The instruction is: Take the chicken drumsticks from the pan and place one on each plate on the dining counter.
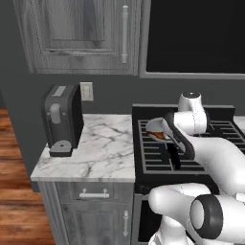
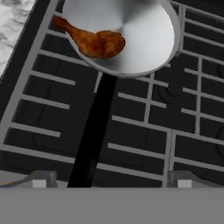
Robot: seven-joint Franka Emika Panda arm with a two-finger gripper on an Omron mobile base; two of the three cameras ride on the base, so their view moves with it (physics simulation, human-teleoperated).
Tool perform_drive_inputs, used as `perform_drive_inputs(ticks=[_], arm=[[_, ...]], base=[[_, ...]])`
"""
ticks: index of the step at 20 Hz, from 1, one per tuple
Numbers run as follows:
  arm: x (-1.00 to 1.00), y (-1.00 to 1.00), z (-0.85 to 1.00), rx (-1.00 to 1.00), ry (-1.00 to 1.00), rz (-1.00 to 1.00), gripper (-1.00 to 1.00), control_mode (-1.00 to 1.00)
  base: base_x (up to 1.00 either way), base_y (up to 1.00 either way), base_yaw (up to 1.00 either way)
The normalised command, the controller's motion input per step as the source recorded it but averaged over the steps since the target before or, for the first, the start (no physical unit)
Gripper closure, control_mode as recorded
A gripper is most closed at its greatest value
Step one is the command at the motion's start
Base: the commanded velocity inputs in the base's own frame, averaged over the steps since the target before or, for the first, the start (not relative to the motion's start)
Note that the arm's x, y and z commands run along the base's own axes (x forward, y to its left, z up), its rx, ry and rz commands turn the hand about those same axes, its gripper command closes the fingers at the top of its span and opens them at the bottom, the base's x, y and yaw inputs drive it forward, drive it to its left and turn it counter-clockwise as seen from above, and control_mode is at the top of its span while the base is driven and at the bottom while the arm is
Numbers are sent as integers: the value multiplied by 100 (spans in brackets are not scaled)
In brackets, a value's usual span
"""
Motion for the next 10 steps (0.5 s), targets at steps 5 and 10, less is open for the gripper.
perform_drive_inputs(ticks=[5, 10], arm=[[43, -7, 0, -6, 0, 0, -100, -100], [32, -12, -11, 0, -3, 1, -100, -100]], base=[[0, 0, 0], [0, 0, 0]])
